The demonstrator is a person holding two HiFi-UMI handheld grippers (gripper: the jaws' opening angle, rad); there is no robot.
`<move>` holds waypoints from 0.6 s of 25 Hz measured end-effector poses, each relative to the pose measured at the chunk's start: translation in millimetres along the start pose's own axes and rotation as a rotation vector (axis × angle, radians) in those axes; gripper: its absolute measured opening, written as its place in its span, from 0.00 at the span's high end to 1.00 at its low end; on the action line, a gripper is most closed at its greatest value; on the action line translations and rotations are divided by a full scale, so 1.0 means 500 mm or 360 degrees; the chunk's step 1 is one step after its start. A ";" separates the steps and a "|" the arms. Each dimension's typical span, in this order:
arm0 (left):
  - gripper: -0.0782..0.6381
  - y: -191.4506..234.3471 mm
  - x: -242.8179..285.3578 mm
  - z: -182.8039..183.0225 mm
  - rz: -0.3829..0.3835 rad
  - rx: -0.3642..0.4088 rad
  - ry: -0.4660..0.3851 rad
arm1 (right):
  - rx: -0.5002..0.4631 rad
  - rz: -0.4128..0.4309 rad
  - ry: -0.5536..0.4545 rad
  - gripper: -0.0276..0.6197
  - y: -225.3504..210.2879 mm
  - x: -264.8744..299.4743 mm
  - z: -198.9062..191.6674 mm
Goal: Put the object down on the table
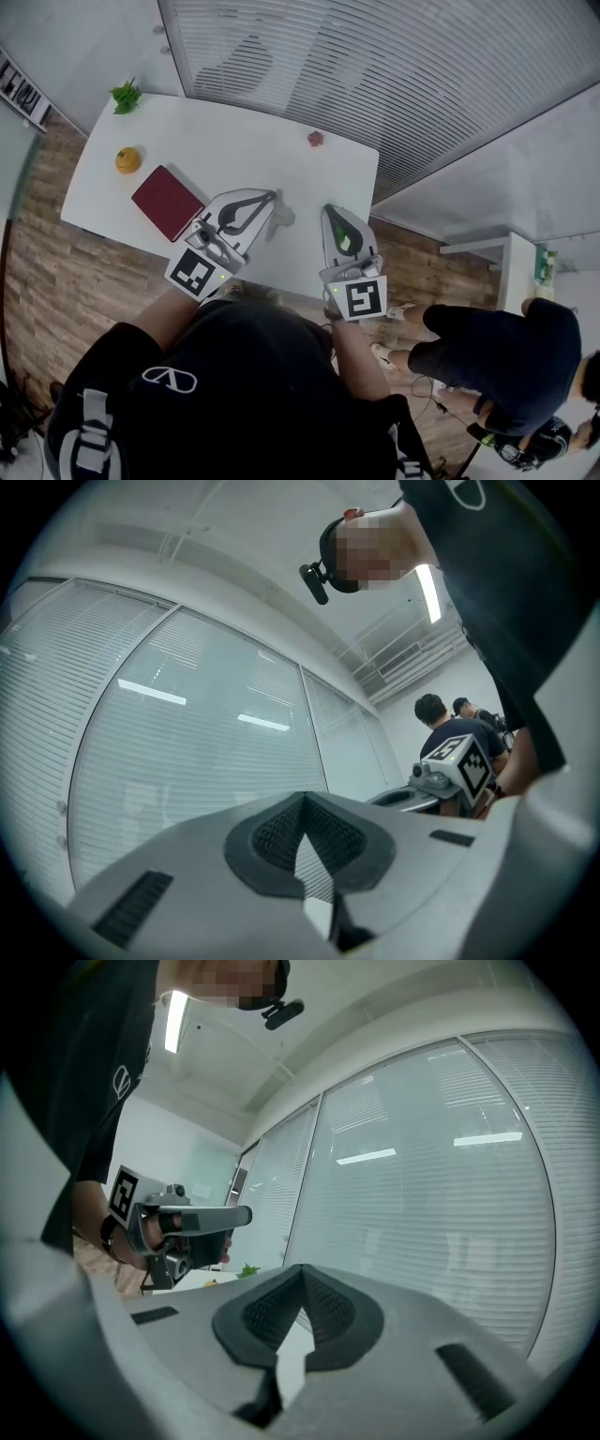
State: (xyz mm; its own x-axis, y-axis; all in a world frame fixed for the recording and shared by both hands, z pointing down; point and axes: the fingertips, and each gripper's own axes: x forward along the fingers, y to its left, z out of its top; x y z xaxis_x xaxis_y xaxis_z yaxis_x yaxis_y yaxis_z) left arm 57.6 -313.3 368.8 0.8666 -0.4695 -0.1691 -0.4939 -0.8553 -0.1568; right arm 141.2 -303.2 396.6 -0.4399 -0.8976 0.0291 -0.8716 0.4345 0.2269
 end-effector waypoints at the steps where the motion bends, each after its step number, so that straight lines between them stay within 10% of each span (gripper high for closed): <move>1: 0.88 -0.002 0.000 -0.001 0.0000 -0.0004 0.0001 | 0.0003 -0.0002 0.0003 0.95 0.000 -0.002 -0.002; 15: 0.88 -0.007 0.001 -0.013 0.0006 -0.0042 0.0008 | 0.0047 0.0011 0.0037 0.95 -0.001 -0.009 -0.019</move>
State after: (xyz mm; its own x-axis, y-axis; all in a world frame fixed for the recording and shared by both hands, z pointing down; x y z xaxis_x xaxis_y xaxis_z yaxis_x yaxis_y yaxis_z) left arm 60.1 -312.1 375.5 0.8651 -0.4738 -0.1644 -0.4952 -0.8589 -0.1304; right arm 145.7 -300.4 405.3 -0.4409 -0.8960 0.0531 -0.8748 0.4422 0.1979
